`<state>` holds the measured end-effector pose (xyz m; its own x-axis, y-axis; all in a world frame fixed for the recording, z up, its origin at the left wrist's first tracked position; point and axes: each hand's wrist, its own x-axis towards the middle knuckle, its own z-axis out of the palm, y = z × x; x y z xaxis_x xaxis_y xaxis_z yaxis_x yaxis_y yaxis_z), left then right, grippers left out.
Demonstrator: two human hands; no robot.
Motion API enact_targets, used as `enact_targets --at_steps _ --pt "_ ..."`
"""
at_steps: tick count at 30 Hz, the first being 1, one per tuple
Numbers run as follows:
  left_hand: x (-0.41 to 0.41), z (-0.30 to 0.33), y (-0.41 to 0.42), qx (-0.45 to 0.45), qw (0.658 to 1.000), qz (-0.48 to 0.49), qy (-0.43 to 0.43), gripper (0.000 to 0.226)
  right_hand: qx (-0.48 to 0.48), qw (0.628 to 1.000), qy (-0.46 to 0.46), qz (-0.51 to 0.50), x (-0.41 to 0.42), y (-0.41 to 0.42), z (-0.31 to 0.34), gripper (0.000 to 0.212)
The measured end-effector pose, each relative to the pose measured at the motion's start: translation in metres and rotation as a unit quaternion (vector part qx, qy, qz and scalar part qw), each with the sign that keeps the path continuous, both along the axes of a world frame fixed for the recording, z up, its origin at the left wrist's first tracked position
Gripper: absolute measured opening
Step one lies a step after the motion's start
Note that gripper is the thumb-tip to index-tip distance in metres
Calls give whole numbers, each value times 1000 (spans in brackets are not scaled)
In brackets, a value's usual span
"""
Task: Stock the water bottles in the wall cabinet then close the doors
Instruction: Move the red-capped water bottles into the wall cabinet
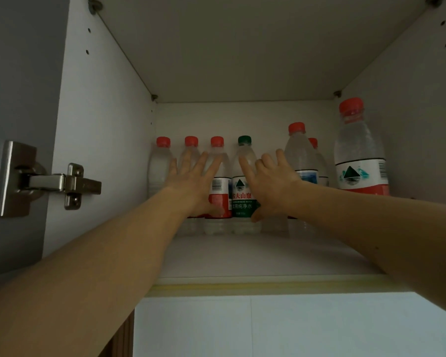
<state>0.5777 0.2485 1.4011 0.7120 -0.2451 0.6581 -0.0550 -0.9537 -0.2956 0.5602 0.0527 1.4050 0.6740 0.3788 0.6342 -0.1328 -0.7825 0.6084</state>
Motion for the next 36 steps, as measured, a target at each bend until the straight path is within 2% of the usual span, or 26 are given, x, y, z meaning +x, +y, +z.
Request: enact_targets --at_steps 6,9,13,16,18,20,22,24,26,28,32,36 --pt "-3 0 -8 -20 1000 1 -14 125 18 1000 -3 6 -5 2 -3 135" --pt "-8 1 -7 -22 1000 -10 -19 120 47 998 4 48 -17 1 -1 113" --pt "-17 4 -3 -63 993 -68 -76 107 131 980 -13 148 -47 -10 4 82" --pt "-25 8 -5 -127 979 -121 -100 95 162 964 -64 202 -78 -30 0 71" --pt "-34 12 -13 -176 965 -165 -106 91 173 940 -136 262 -100 -49 -5 62" --pt "-44 17 -27 -237 938 -234 -95 90 189 906 -217 310 -118 -70 -11 53" --pt "-55 22 -46 -278 912 -293 -73 89 237 883 -247 321 -126 -89 -20 55" --pt "-63 26 -69 -285 905 -313 -50 91 331 866 -203 315 -128 -101 -29 68" --pt "-66 28 -92 -276 912 -303 -25 95 438 838 -128 300 -128 -107 -39 79" --pt "-65 28 -115 -272 918 -290 11 101 502 810 -82 291 -128 -110 -48 86" --pt "-57 28 -147 -338 890 -293 90 106 558 777 -41 290 -127 -116 -54 90" --pt "-48 28 -159 -396 857 -294 148 105 584 761 -11 282 -131 -120 -54 80"
